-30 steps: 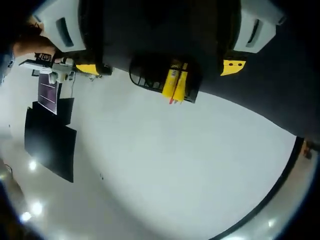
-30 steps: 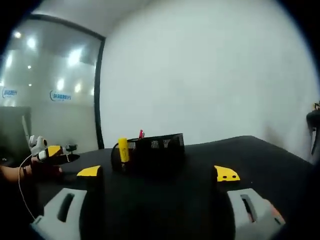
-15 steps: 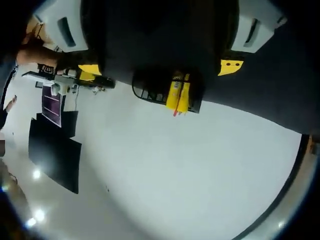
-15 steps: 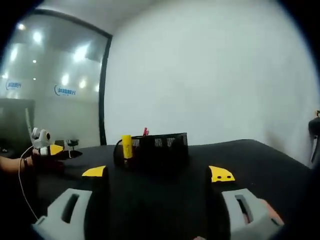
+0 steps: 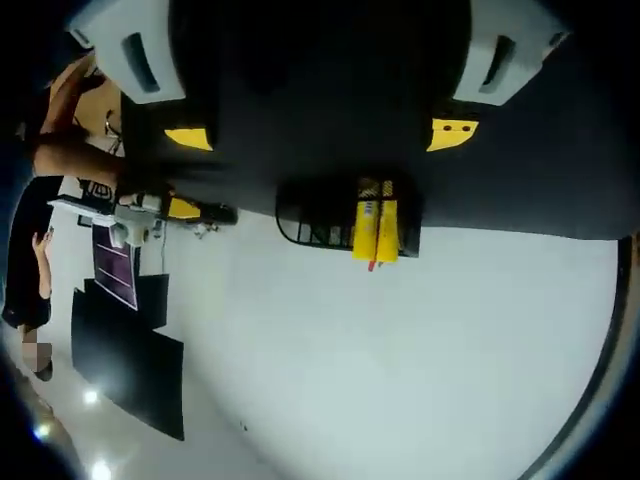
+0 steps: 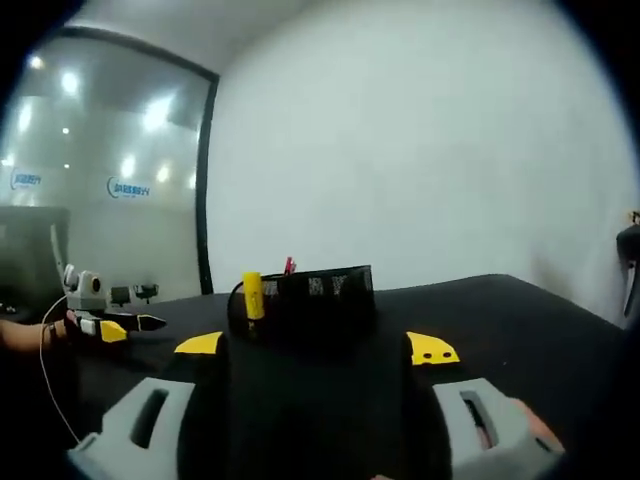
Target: Pick up pens and glue sticks and place them into the holder.
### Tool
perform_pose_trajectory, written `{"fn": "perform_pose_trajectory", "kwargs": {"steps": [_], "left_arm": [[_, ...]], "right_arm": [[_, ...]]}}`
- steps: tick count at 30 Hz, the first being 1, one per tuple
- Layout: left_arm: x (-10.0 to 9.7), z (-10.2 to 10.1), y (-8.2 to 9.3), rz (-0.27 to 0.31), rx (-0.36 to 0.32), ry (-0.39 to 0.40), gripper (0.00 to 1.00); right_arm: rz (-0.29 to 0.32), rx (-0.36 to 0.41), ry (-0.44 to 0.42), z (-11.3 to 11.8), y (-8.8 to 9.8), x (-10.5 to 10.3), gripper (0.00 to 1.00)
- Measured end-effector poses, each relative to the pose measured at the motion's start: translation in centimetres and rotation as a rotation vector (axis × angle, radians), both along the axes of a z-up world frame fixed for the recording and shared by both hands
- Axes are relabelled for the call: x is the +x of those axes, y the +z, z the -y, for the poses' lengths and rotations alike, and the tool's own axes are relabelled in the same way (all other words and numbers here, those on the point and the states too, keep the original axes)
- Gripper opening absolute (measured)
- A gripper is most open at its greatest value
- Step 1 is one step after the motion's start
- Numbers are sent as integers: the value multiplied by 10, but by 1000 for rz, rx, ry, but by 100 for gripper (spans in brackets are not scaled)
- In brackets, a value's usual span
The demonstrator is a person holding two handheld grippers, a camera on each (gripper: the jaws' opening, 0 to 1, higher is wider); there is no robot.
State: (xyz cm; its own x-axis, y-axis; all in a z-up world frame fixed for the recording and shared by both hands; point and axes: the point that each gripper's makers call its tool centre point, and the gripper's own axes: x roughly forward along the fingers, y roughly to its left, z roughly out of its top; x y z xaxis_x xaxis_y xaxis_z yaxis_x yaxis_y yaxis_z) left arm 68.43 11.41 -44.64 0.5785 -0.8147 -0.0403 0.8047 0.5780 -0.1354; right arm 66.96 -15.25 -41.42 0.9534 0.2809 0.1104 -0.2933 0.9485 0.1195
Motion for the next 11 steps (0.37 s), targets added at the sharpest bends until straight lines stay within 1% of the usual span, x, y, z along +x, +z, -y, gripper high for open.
{"fn": "perform_pose_trajectory", "kwargs": {"steps": [3,5,7,8,11], "left_arm": [[-2,0,4,-1,-24,-4,86],[-3,1,8,-3,-56,-7,91],[-7,3,16,-17,-113,-26,95],[-7,2,18,-20,-130,-27,96],[-6,1,19,-24,-139,-20,96]], "right_arm": [[-2,-7,6,-1,-2,-1,64],[-3,-8,6,0,-2,-1,63],[-5,-7,5,-1,-3,-1,63],[-5,-5,4,-2,-3,-1,63],[-8,-5,2,-2,-3,-1,62]]}}
